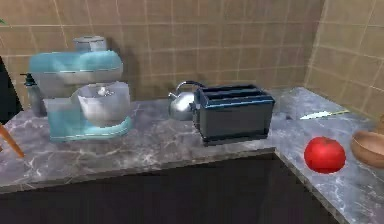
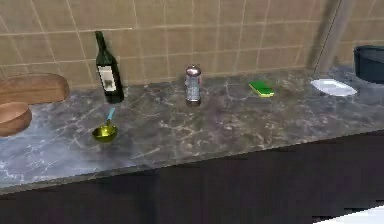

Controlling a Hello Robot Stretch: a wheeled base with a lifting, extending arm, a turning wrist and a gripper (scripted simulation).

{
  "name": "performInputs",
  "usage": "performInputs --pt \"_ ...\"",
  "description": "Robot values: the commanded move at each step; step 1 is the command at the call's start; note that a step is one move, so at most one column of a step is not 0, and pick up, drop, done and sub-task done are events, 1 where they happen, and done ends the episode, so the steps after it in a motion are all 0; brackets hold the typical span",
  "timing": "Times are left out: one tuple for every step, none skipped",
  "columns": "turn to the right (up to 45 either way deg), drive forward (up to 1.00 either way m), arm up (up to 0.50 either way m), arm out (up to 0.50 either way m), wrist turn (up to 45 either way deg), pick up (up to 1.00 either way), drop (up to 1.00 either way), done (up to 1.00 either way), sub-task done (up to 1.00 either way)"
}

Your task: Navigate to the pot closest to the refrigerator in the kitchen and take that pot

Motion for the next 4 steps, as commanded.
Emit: performInputs --pt "0.0 0.45 0.00 0.00 0.0 0.00 0.00 0.00 0.00" --pt "-45.0 0.00 0.00 0.00 0.0 0.00 0.00 0.00 0.00" --pt "-39.0 0.00 0.00 0.00 0.0 0.00 0.00 0.00 0.00" --pt "0.0 0.00 0.50 0.00 0.0 0.00 0.00 0.00 0.00"
